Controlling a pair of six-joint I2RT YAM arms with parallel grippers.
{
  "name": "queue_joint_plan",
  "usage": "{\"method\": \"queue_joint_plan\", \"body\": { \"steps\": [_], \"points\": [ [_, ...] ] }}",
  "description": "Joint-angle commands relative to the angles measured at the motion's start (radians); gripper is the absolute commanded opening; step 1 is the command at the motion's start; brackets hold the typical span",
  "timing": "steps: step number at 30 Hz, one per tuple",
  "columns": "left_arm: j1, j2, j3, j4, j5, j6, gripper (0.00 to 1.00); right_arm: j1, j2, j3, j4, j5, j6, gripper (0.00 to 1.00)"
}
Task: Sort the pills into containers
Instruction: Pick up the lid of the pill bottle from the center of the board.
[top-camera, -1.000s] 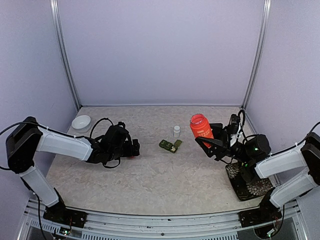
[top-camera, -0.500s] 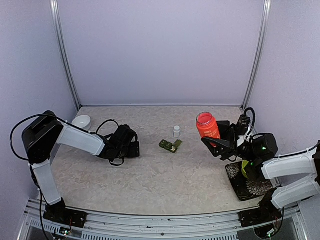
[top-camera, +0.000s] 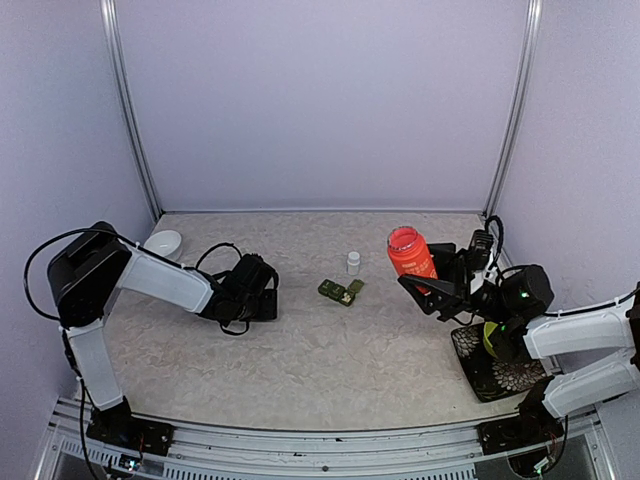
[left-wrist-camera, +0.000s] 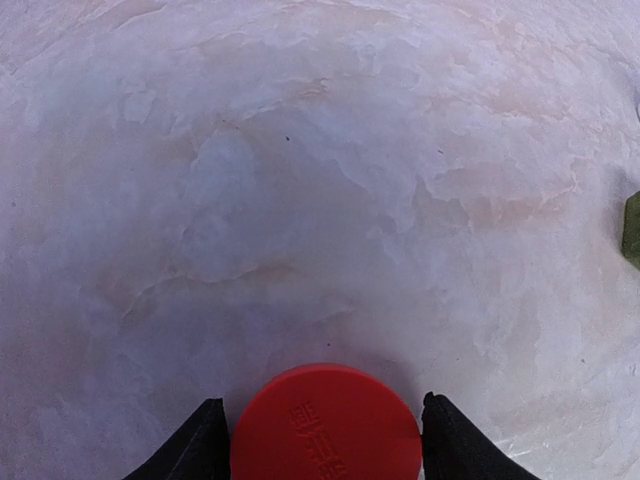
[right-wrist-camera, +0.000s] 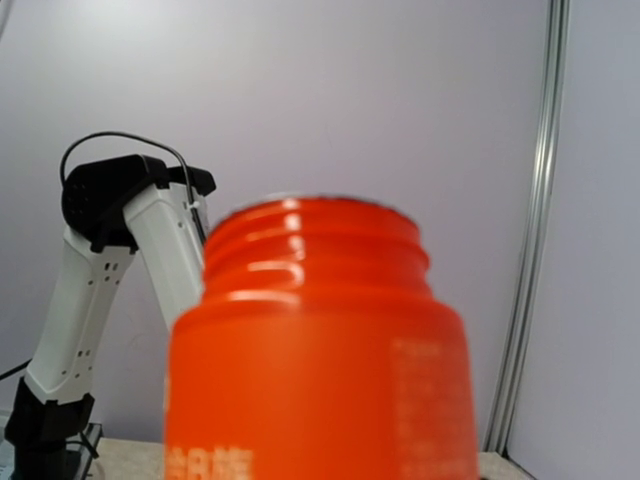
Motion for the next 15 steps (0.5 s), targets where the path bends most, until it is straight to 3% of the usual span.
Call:
{"method": "queue_joint_plan", "body": {
  "steps": [1,7,15],
  "points": [
    [-0.014,0.023,0.032,-0.024,-0.009,0.008,0.61,-0.006,0.002,0.021,-0.010,0.011,-0.006,0.29],
    [-0.016,-0.002,0.033,-0.027,-0.020,0.010,0.47,-0.007,-0.011,0.029,-0.056,0.014,-0.027,0.29],
    [-0.056,-0.147,0.016,-0.012,0.042,0.036,0.46,-0.006,-0.007,0.057,-0.176,-0.046,-0.097,0.29]
  ]
}}
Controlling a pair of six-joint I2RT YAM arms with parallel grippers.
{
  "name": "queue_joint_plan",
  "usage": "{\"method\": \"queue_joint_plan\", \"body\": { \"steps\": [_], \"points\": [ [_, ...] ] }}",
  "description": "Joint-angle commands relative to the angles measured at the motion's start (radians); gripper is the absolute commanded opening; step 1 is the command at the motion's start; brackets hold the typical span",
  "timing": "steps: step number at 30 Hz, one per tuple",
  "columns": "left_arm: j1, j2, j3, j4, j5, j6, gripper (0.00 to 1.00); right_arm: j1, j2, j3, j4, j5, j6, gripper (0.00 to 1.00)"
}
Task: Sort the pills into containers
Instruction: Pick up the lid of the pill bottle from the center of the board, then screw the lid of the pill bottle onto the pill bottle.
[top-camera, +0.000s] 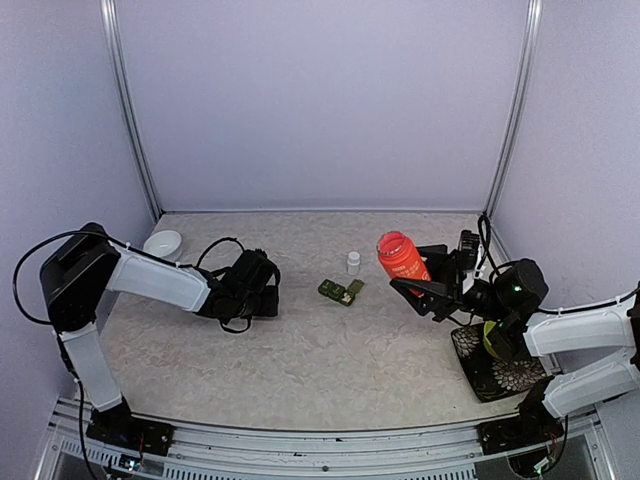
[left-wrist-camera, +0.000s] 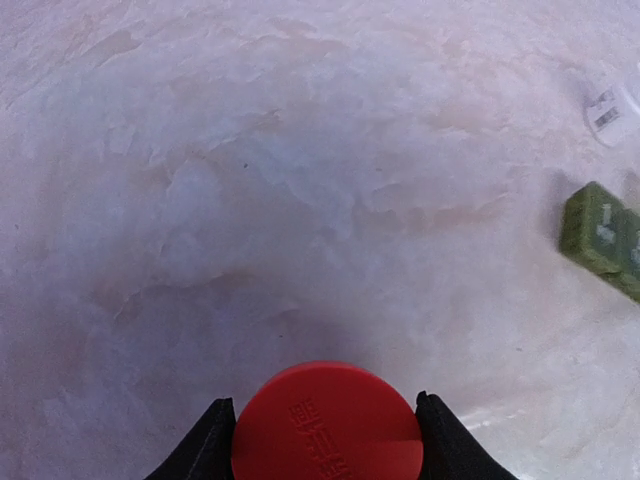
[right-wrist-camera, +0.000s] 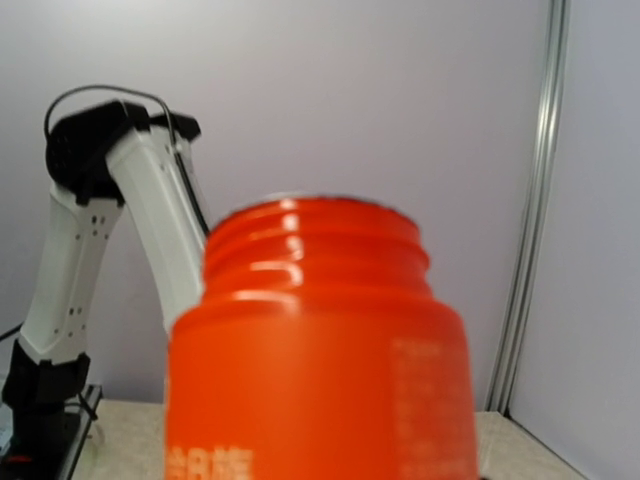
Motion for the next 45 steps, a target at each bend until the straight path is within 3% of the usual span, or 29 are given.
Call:
{"method": "queue_joint_plan", "body": {
  "steps": [1,10,17,30,45],
  "points": [
    [-0.039,-0.143,0.001,0.025,0.063,0.028,0.46,-0.006,-0.008,0.038,-0.074,-0.047,-0.059,0.29],
    [-0.104,-0.384,0.036,0.059,0.237,0.038,0.46,-0.006,-0.017,0.023,-0.096,-0.086,-0.091,0.29],
    [-0.147,-0.474,0.076,0.099,0.361,0.026,0.46,0.010,-0.009,0.048,-0.175,-0.068,-0.128,0.29],
    [-0.196,-0.471,0.105,0.221,0.528,-0.084,0.46,0.074,-0.003,0.076,-0.271,0.072,-0.216,0.29],
    [-0.272,-0.394,0.195,0.235,0.500,-0.093,0.47,0.100,0.018,0.099,-0.302,0.138,-0.238,0.29]
  ]
}}
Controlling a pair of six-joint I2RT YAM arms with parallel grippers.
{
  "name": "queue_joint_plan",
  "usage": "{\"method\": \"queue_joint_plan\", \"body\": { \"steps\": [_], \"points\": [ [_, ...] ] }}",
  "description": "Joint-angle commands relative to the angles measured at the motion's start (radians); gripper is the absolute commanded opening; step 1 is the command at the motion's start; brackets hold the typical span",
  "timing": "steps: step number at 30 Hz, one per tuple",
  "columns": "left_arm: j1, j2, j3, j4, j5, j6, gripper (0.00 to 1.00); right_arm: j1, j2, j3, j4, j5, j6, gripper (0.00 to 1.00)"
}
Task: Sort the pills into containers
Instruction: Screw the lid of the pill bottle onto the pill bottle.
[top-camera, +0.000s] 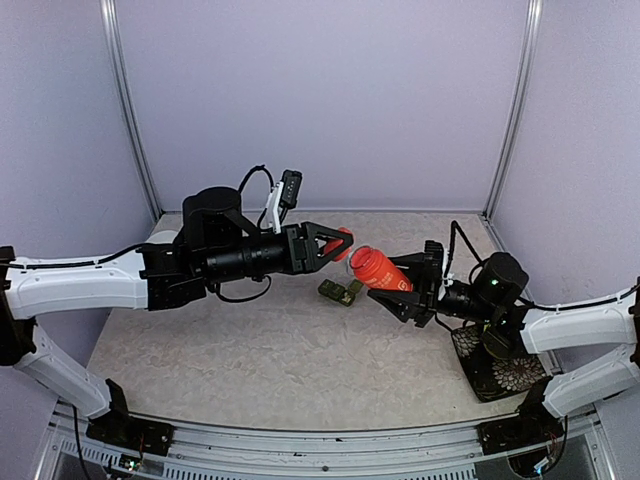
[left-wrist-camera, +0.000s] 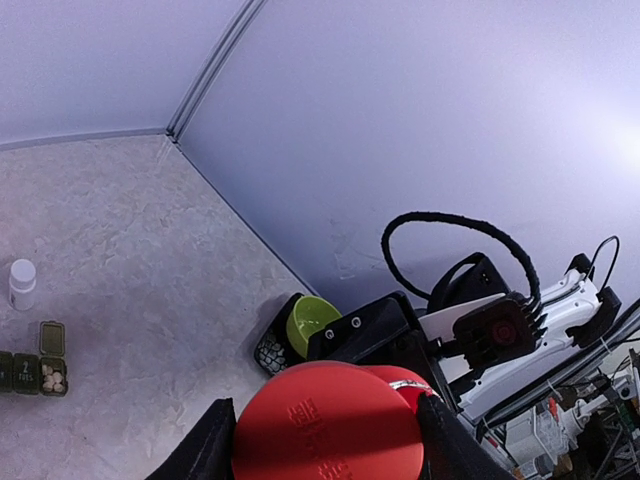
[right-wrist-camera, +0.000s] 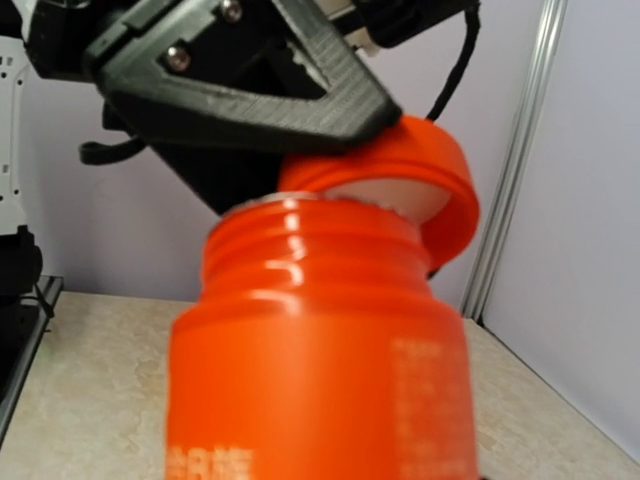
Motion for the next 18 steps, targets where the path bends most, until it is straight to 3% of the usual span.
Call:
{"method": "queue_joint_plan", "body": {
  "steps": [1,18],
  "points": [
    [-0.021,0.030,0.061,-0.006,-0.029,0.007,0.47,0.014,0.001,0.032,-0.004,0.040,-0.014,0.29],
    [-0.043,0.097,0.104,-0.010,0.037,-0.025,0.47,0.019,0.004,0.048,-0.038,0.076,-0.048,0.29]
  ]
}}
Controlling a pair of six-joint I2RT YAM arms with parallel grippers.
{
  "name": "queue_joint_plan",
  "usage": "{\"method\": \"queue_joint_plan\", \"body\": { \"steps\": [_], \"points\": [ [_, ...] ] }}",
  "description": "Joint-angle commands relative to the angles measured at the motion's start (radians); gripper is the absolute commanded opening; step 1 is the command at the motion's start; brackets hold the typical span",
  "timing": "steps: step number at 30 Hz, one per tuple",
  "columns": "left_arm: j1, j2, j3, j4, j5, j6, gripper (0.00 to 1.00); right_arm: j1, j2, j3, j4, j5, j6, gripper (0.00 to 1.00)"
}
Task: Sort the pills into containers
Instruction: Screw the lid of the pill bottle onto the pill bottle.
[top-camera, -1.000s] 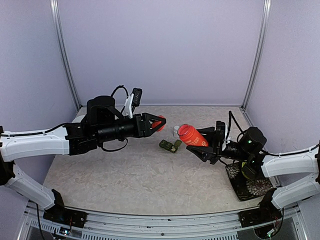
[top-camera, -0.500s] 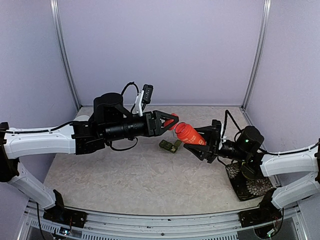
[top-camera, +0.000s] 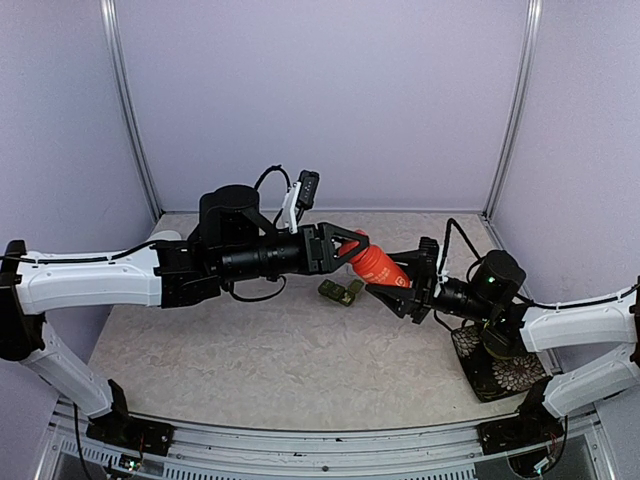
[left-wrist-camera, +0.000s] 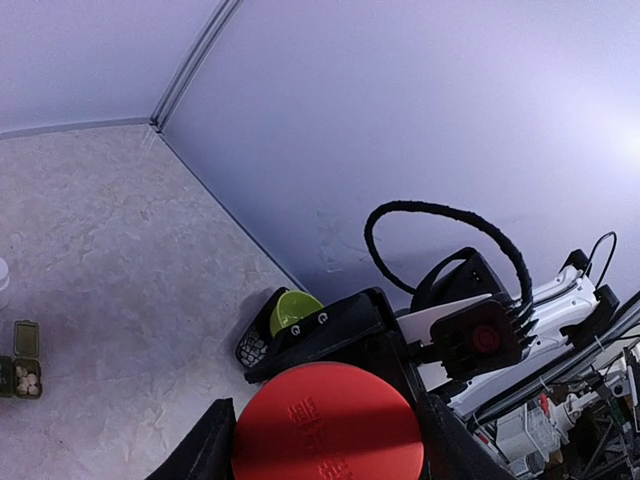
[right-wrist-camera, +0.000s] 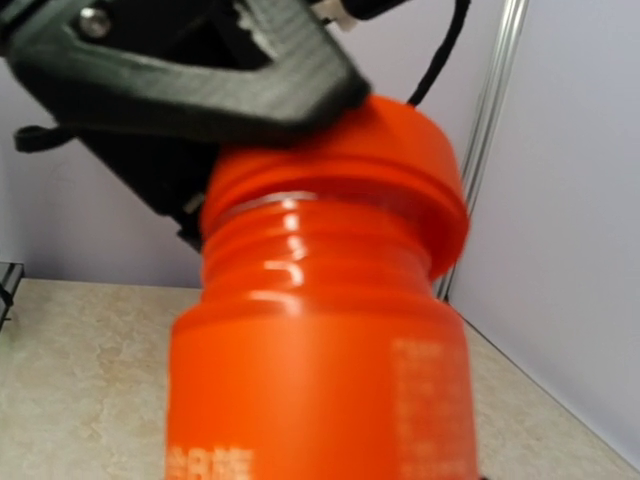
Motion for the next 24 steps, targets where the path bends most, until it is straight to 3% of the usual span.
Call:
{"method": "queue_joint_plan", "body": {
  "steps": [1,11,24],
  "points": [
    [-0.012,0.023,0.028,0.007,0.038,-0.015,0.47,0.012,0.003,0.031,0.008,0.008,-0.018,0.29],
    [-0.013,0.041,0.033,-0.009,0.041,-0.047,0.47,0.017,-0.003,0.036,-0.007,0.048,-0.030,0.28],
    [-0.013,0.095,0.073,-0.120,-0.029,-0.121,0.47,0.116,-0.056,0.057,-0.123,0.348,-0.261,0.28]
  ]
}}
